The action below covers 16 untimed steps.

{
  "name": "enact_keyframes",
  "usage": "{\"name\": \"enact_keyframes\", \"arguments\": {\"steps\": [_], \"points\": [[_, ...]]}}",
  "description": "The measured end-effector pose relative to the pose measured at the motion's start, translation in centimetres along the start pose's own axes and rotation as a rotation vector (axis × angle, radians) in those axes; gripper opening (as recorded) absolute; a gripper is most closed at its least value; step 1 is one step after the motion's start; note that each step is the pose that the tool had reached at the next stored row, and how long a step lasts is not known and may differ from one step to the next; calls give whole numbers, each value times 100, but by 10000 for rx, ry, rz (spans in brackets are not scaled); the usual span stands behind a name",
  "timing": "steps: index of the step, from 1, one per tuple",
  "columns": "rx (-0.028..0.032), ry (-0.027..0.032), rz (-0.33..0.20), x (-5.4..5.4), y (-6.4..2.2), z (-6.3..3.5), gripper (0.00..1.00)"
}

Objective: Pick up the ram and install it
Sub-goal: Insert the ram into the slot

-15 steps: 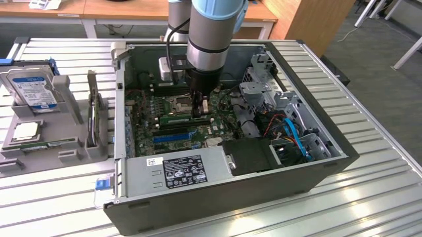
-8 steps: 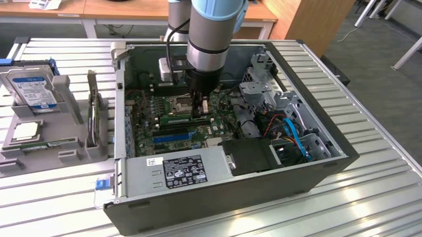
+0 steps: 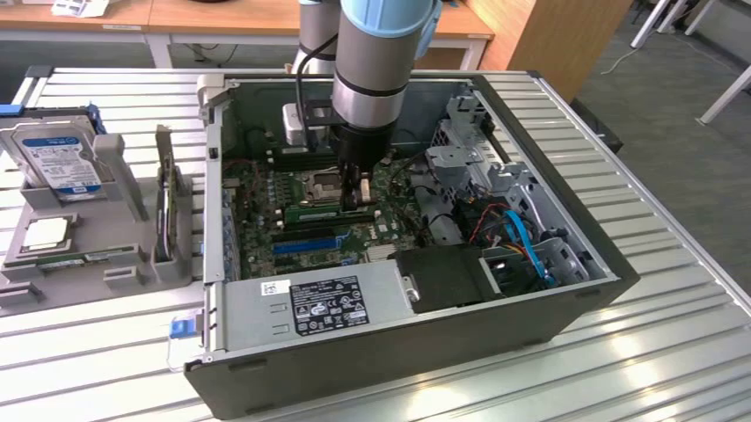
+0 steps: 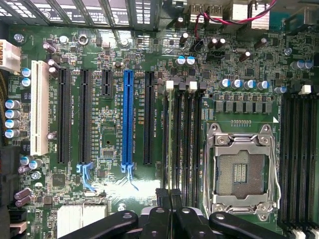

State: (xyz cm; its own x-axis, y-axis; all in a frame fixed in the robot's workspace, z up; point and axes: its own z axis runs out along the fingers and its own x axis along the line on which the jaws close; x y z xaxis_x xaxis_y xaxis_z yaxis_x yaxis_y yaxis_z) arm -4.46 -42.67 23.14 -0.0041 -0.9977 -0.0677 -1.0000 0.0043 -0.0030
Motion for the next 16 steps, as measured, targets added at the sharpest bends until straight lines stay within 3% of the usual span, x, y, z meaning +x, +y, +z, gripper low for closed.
{"name": "enact_keyframes", "arguments": {"steps": [16], "points": [[0,1,0,1,-2,10,11]]}}
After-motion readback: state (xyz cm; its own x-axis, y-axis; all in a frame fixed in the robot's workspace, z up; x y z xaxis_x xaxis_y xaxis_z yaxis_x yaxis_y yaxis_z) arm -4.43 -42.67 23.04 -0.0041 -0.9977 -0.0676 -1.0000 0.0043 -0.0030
